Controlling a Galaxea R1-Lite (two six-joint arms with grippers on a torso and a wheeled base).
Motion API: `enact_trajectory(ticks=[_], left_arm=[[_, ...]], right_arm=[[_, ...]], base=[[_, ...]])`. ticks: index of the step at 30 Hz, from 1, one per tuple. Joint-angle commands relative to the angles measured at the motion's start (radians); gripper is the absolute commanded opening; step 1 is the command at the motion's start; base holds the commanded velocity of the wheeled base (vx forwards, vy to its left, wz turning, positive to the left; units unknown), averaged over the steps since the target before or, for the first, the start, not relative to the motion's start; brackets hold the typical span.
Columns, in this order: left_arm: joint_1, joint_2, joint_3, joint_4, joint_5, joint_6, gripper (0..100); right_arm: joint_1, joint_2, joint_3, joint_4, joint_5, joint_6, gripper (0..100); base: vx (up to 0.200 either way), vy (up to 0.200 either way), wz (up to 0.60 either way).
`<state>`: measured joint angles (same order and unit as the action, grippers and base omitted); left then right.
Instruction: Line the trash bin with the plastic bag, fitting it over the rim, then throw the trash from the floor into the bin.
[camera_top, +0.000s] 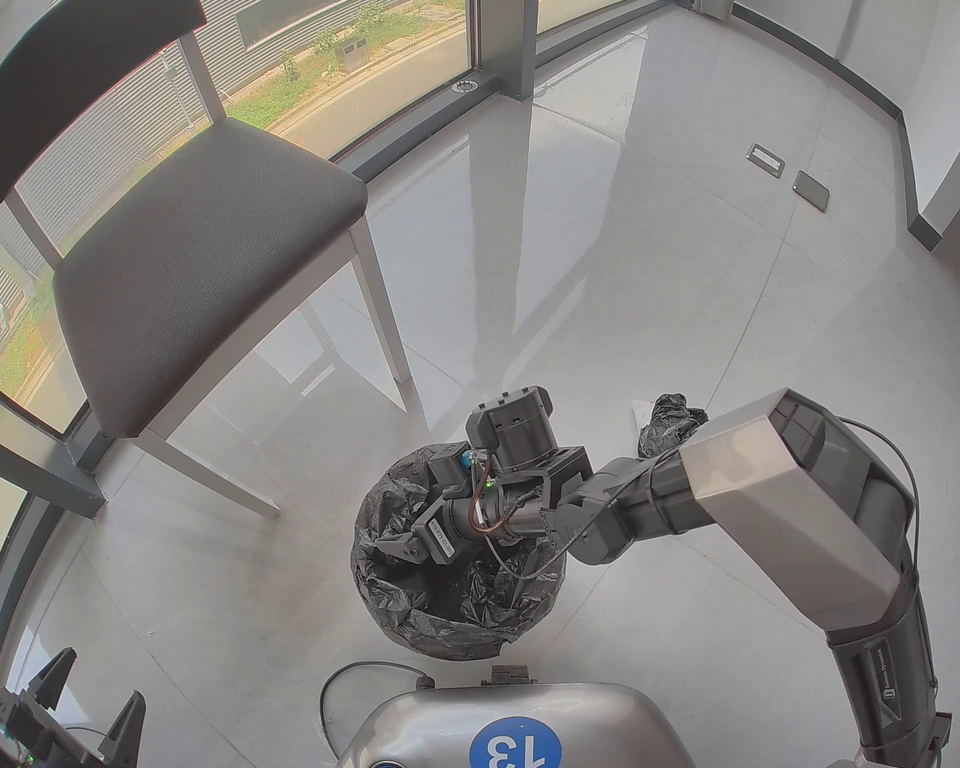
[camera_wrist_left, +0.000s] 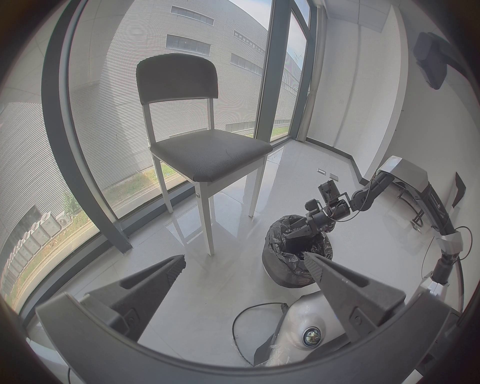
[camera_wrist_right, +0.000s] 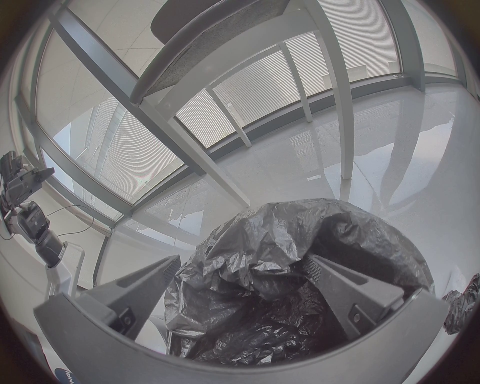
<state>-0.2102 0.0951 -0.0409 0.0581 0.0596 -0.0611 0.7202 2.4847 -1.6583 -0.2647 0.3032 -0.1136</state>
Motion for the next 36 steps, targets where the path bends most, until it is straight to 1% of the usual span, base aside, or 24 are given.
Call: enact_trajectory(ticks=[1, 6, 7, 20, 32, 36], left_arm=[[0.0, 0.002, 0.001, 0.0, 0.0, 0.0, 100], [0.0, 0.002, 0.001, 0.0, 0.0, 0.0, 100], [0.0, 0.002, -0.001, 0.0, 0.0, 0.0, 100], [0.0, 0.002, 0.001, 0.0, 0.0, 0.0, 100], [0.0, 0.002, -0.001, 0.0, 0.0, 0.0, 100], [0.0, 0.002, 0.001, 0.0, 0.0, 0.0, 100]], right_arm=[[0.001, 0.042, -0.055, 0.018, 0.001, 0.009, 100], [0.004, 0.045, -0.069, 0.009, -0.001, 0.011, 100], [0.004, 0.045, -0.069, 0.009, -0.001, 0.011, 0], [0.007, 0.045, -0.08, 0.009, -0.003, 0.008, 0], [0.01, 0.043, -0.23, 0.018, -0.006, 0.011, 0], [0.01, 0.046, -0.25, 0.025, -0.006, 0.011, 0]], base=[[0.0, 0.0, 0.0], [0.0, 0.0, 0.0], [0.0, 0.0, 0.0], [0.0, 0.0, 0.0], [0.0, 0.0, 0.0], [0.0, 0.0, 0.0]])
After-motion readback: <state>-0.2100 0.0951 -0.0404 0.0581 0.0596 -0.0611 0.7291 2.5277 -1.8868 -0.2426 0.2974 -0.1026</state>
